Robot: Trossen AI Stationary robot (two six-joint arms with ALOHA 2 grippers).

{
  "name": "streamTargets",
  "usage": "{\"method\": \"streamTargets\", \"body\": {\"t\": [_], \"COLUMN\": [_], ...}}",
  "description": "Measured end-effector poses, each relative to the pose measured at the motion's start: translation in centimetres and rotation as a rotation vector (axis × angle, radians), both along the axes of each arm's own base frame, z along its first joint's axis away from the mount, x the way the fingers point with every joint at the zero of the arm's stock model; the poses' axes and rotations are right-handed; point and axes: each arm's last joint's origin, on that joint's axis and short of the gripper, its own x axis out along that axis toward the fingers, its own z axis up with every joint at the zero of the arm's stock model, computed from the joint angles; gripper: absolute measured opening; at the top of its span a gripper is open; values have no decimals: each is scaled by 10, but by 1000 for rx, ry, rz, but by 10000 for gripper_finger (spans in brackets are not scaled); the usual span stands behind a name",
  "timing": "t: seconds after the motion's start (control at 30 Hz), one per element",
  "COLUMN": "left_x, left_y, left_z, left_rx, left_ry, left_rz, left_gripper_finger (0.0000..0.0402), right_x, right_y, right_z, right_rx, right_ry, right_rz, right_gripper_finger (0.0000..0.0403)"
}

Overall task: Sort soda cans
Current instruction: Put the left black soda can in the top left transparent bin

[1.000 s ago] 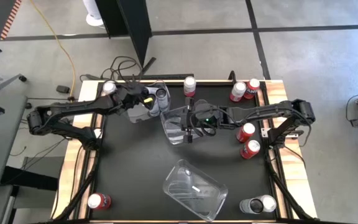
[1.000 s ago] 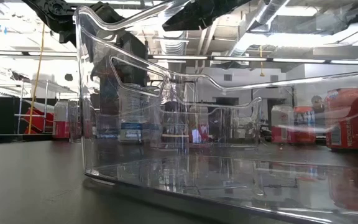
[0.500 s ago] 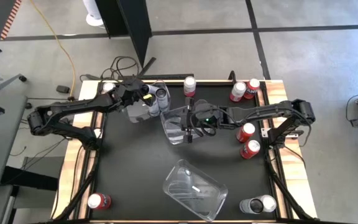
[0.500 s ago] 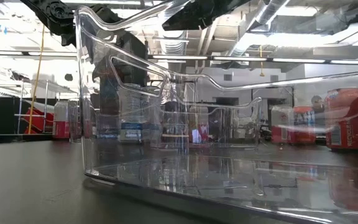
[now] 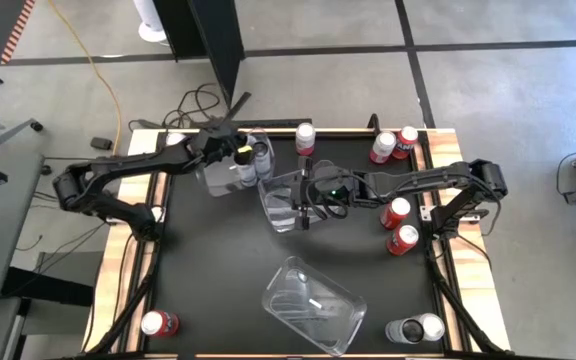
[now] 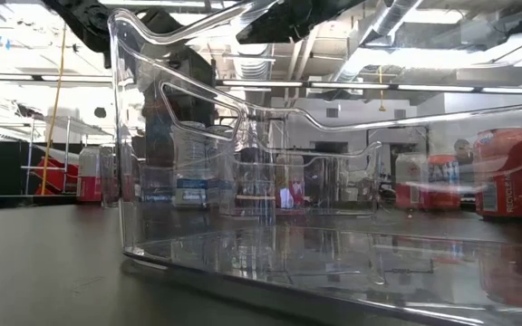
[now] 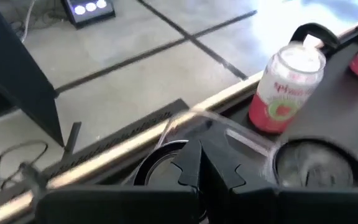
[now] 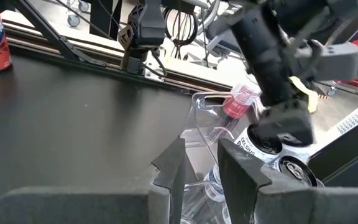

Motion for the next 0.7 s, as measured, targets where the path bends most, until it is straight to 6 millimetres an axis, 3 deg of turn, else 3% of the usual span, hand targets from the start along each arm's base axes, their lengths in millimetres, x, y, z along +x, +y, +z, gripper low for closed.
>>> {"method": "streamTargets", "body": {"t": [0.27,0.7], "left_x": [26,26], "left_y": [15,24], "left_z": [-2,10], "left_rx": [-16,8], "left_ry": [30,55], "left_rz": [-58,-53], "left_gripper_finger": [0,0], "right_x": [-1,-1], "right_y": [1,1], "right_z": [-3,-3], "right_rx": [11,16], "right_ry": [30,32], "right_rz": [-3,-5], "right_gripper_finger": [113,113]}}
